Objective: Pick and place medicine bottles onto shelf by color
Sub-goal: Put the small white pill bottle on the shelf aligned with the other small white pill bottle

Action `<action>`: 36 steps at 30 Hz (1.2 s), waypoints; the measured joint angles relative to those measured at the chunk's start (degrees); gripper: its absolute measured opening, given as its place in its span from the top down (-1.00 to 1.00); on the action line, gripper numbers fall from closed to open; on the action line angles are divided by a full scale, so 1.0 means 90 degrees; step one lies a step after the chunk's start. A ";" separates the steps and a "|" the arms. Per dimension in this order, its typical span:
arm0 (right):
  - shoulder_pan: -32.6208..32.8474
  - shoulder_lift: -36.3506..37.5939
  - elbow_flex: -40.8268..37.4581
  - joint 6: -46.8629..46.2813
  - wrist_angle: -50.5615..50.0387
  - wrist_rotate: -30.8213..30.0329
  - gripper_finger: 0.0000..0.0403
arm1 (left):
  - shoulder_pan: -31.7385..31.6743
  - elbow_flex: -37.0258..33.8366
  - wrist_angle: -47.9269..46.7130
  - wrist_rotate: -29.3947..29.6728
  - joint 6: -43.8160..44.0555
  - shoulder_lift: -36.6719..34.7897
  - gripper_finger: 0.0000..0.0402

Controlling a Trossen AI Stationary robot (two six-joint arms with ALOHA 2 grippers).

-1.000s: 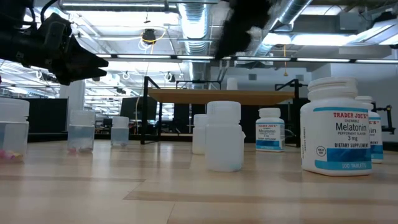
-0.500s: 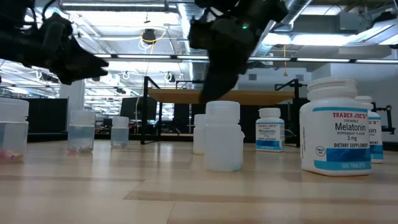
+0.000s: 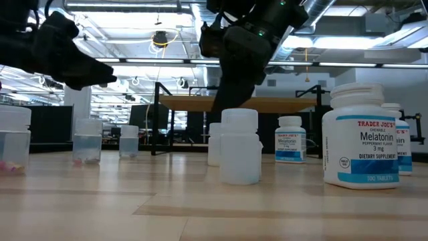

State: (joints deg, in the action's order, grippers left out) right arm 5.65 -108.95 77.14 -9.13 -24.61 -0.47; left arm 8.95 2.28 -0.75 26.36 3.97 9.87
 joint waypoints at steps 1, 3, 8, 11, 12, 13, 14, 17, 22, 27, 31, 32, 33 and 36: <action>0.0000 0.0000 0.0000 0.0000 -0.0004 -0.0001 -0.19 | 0.0002 0.0000 0.0002 -0.0126 -0.0063 0.0000 -0.22; 0.0000 0.0000 0.0000 0.0002 -0.0002 0.0000 -0.19 | 0.0002 0.0000 0.0002 -0.0194 -0.0113 0.0000 -0.22; 0.0000 -0.0129 0.0000 0.0002 0.0024 0.0010 -0.19 | 0.0002 0.0000 0.0005 -0.0194 -0.0126 0.0000 -0.22; 0.0004 -0.0171 -0.0003 0.0000 0.0021 0.0012 -0.19 | 0.0002 0.0000 0.0005 -0.0194 -0.0129 0.0000 -0.22; 0.0005 -0.0210 0.0010 0.0000 0.0070 0.0012 -0.19 | 0.0002 0.0000 0.0007 -0.0191 -0.0129 0.0000 -0.22; 0.0005 -0.0237 0.0001 0.0002 0.0036 0.0013 -0.19 | 0.0002 0.0000 0.0007 -0.0191 -0.0130 0.0000 -0.22; 0.0005 -0.0240 -0.0011 0.0002 -0.0038 0.0015 -0.19 | 0.0002 0.0000 0.0007 -0.0189 -0.0131 0.0000 -0.22; 0.0005 -0.0241 0.0000 0.0000 -0.0026 0.0017 -0.19 | 0.0002 0.0000 0.0009 -0.0189 -0.0131 0.0000 -0.22; 0.0005 -0.0315 -0.0009 0.0001 -0.0035 0.0017 -0.14 | 0.0002 0.0000 0.0011 -0.0184 -0.0131 -0.0002 -0.22; 0.0005 -0.0311 -0.0002 0.0000 -0.0072 0.0019 0.08 | 0.0002 0.0002 0.0012 -0.0184 -0.0131 -0.0002 -0.22; -0.0013 -0.0306 0.0009 0.0014 -0.0047 0.0022 0.32 | 0.0002 0.0002 0.0012 -0.0181 -0.0131 -0.0002 -0.22; -0.0018 -0.0308 0.0065 0.0024 -0.0109 0.0022 0.37 | 0.0002 0.0002 0.0012 -0.0181 -0.0132 -0.0002 -0.22; -0.0019 -0.0308 0.0153 0.0064 -0.0207 0.0030 0.42 | 0.0002 0.0002 0.0012 -0.0181 -0.0131 -0.0002 -0.22; -0.0019 -0.0308 0.0647 0.0322 -0.0881 0.0038 0.43 | 0.0002 0.0002 0.0012 -0.0179 -0.0131 -0.0002 -0.22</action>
State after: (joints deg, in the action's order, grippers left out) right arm 5.48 -111.72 82.97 -6.22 -32.53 -0.13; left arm 8.97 2.31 -0.64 24.75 2.79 9.85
